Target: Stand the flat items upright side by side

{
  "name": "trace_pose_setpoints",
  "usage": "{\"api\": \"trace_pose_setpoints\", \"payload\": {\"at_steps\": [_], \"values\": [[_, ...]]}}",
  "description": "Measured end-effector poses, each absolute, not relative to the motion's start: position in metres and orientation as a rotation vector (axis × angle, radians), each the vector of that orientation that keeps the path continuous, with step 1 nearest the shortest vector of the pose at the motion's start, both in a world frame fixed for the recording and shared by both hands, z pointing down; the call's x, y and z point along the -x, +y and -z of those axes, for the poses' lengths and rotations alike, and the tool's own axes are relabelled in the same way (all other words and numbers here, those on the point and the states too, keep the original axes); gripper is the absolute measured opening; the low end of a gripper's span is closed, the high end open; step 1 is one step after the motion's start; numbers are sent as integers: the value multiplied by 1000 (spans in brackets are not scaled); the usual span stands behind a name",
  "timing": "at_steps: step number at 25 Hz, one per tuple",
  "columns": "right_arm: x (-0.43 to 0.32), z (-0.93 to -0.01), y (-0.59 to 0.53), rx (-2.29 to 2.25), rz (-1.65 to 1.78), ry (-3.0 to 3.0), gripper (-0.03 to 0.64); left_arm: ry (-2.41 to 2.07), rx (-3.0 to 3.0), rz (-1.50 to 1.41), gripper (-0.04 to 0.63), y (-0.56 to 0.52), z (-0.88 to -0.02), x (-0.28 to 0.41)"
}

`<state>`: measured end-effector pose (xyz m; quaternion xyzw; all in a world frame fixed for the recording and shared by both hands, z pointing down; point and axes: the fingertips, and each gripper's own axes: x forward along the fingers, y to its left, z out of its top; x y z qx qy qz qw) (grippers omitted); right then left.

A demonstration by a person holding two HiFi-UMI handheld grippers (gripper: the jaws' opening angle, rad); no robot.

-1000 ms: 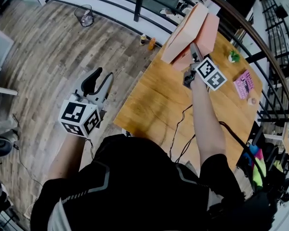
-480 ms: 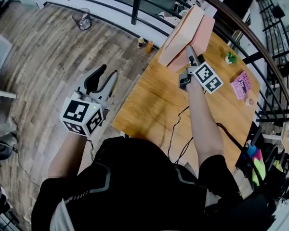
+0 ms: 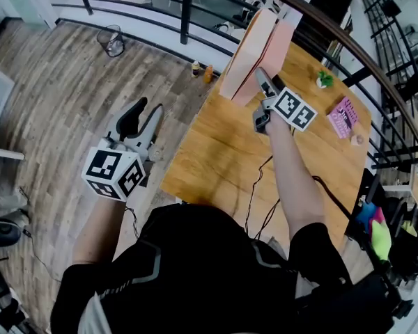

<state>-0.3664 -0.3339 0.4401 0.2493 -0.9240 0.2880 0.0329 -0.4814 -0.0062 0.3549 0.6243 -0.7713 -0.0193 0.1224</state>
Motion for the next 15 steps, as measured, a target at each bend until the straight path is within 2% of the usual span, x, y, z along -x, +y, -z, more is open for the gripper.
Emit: {"api": "trace_pose_setpoints", "payload": {"at_steps": [9, 15], "values": [[311, -369, -296, -582, -461, -2942, 350, -2249, -1914, 79, 176, -33, -322, 468], [233, -316, -281, -643, -235, -2969, 321, -2200, -2082, 293, 176, -60, -277, 430]]}}
